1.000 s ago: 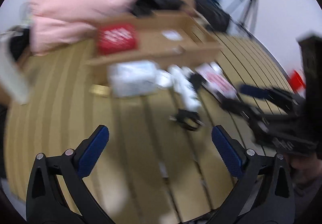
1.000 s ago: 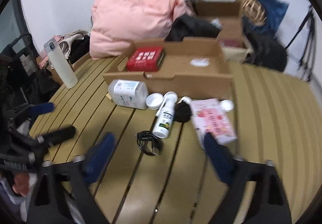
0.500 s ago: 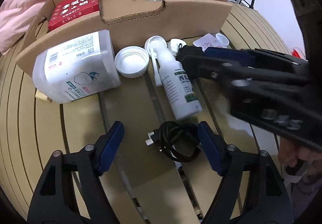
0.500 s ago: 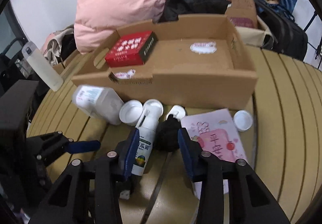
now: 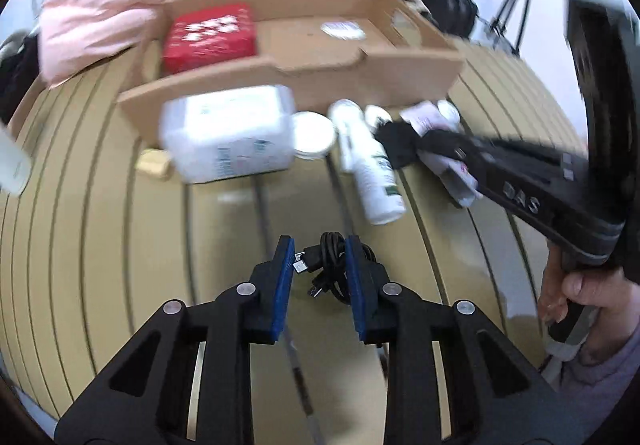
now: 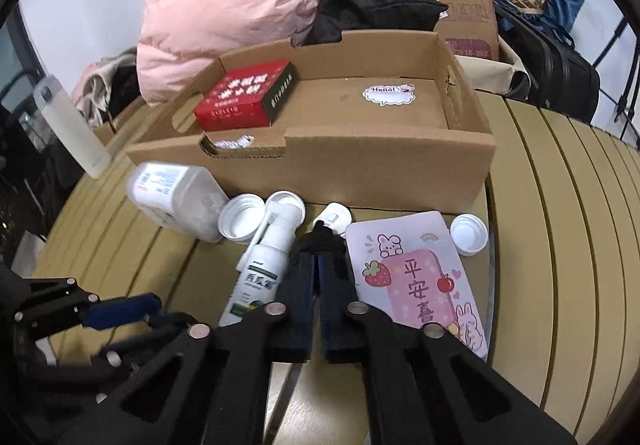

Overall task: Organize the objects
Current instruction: 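Reach the left tool to the black cable and grasp it, then carry the black cable with the left tool into the tray and release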

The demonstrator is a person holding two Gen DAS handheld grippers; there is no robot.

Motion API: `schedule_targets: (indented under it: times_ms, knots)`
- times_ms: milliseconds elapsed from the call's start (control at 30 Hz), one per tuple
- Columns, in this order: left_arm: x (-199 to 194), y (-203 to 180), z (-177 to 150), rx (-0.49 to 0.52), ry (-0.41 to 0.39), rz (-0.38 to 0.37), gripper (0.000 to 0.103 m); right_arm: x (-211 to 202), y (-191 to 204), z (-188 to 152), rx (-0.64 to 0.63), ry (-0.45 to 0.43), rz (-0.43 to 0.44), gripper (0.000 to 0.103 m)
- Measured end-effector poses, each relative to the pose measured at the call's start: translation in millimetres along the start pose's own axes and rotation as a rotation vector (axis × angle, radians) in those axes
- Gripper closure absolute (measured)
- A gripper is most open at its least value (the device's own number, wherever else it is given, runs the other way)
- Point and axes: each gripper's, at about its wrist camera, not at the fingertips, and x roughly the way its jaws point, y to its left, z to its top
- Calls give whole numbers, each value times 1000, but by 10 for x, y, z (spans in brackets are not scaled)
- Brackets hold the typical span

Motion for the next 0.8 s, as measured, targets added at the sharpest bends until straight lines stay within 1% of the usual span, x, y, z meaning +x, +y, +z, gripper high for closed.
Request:
schedule_targets:
  times_ms: [133,233,300,333,400,467,533,600,667,733,767,800]
  knots:
    - [-407,146,-78,-64,-64,-24,81,-210,-34,-104,41,-27,25,101]
    - [-718,241,-176,-97,-125,-8,81,-416,23,-182,34,-67,44,101]
    - [-749,279,-149,-112,-133,7,81,-494,75,-173,22,-105,55,100]
    - [-769,322,-136,-122,-137,17,81,-470,92,-134,11,-106,47,100]
    - [-796,417,-123,-150,-142,32,81,-323,120,-47,-19,-69,8,99]
    - [-815,489,-114,-171,-146,33,81,-130,125,9,-51,-31,-15,99]
    - [-793,528,-103,-184,-147,35,81,114,74,43,-50,37,-15,99]
    - [-747,548,-89,-192,-139,44,81,150,25,60,-36,6,6,98]
    - [-724,574,-99,-191,-136,46,81,172,-21,83,-17,11,24,97]
    - [-665,580,-94,-199,-127,53,81,183,-61,82,-4,8,46,95]
    - [-650,584,-91,-200,-126,52,81,185,-64,83,-4,8,56,88]
    - [-634,583,-90,-203,-126,50,81,182,-64,86,-6,11,71,73]
